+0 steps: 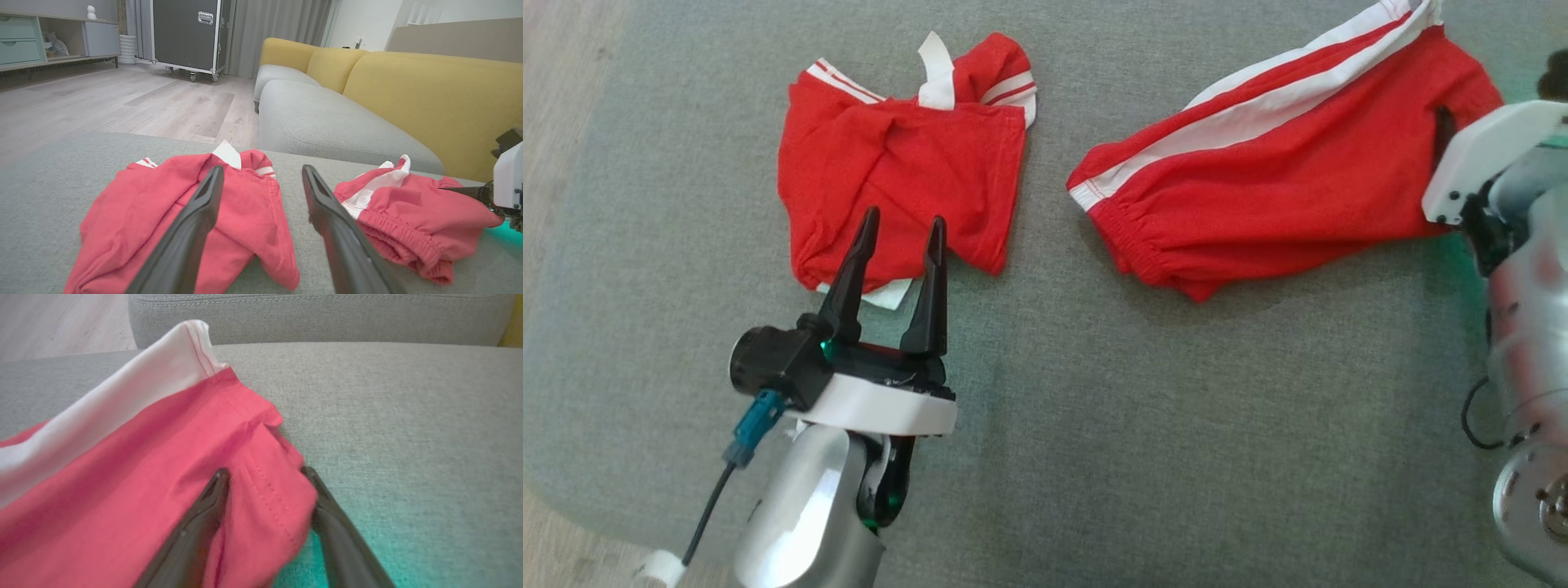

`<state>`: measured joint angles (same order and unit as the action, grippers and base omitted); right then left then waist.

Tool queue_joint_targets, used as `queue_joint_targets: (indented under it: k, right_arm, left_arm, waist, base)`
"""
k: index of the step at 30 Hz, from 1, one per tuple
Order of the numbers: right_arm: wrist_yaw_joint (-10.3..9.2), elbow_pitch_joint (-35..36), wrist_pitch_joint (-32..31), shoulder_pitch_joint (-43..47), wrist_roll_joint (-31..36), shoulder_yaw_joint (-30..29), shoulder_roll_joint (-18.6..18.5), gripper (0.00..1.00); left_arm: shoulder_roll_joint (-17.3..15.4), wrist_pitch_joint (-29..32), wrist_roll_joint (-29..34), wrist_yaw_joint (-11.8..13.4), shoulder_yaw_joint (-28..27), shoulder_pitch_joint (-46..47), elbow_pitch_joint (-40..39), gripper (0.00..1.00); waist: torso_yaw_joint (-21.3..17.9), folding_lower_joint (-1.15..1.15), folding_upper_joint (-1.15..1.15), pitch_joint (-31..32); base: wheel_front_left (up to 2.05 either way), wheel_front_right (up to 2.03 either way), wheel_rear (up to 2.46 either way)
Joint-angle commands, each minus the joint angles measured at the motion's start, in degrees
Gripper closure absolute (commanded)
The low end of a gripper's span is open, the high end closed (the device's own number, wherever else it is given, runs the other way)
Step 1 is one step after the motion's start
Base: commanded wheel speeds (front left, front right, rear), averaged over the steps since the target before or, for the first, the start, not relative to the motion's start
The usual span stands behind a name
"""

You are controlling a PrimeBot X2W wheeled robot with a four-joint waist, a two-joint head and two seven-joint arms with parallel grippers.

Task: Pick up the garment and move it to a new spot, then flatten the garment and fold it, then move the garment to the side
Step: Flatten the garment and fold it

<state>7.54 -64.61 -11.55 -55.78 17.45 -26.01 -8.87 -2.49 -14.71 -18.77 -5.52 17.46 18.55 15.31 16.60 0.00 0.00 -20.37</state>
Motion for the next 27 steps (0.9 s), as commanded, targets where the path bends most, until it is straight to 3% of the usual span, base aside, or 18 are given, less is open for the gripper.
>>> queue_joint_targets:
  k: [1,16,27]
  right_arm:
    - [-0.05,-0.5,-0.1,-0.4,0.6,1.6,1.1,1.0]
    - [-0.05,-4.5,15.2,-1.7,-4.3,7.2,-0.9,1.0]
    - [-0.05,-4.6,17.4,4.8,-8.0,2.9,-7.2,1.0]
  left_arm:
    - [-0.4,-0.3,-0.2,0.3,-1.5,2.0,-1.9,0.0]
    - [-0.4,-0.3,0.6,0.4,-3.8,-0.7,-1.9,0.0]
    - [-0.4,-0.3,2.0,0.1,-5.3,-3.6,-2.8,0.0]
  waist:
    - [-0.3,0.0,0.0,0.0]
    - [-6.8,0.0,0.0,4.9]
    - [-9.8,0.0,0.0,8.5]
  base:
    - [0.0,0.0,0.0]
    - [0.0,0.0,0.0]
    - [0.0,0.0,0.0]
